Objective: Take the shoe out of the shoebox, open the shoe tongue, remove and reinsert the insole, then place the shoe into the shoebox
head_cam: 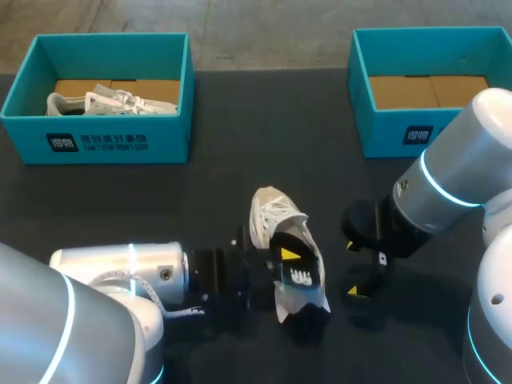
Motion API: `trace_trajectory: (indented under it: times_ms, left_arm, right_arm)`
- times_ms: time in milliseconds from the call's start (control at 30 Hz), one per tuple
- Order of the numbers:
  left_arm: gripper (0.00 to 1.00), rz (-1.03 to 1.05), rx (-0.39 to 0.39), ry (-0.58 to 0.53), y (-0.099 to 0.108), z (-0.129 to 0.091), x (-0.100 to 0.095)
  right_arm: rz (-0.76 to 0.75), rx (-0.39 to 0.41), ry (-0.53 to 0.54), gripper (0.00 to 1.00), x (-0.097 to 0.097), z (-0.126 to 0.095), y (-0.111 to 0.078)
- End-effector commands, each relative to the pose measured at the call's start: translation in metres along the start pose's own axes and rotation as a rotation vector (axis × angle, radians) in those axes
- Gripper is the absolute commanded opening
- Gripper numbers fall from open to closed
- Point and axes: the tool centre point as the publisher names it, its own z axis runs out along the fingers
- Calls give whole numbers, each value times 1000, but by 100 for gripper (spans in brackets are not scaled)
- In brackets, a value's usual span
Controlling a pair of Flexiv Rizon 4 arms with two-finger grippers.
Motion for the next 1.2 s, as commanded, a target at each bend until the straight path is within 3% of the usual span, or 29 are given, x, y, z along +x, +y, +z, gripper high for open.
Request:
trace_trajectory:
  times_ms: [33,567,733,900,1200]
  left_arm:
    - [27,5,7,-9,-4,-8,2]
    - [27,87,40,-22,-26,-10,8]
    - [17,89,55,-19,-30,-6,9]
    - [0,104,54,-8,-27,0,10]
    - [0,124,53,-24,-20,6,10]
  right_arm:
    - [0,2,-3,100,1,0,0]
    - [0,2,-3,100,1,0,0]
    - [0,2,-3,100,1,0,0]
    - [0,2,-3,100,1,0,0]
    - [0,2,-3,100,1,0,0]
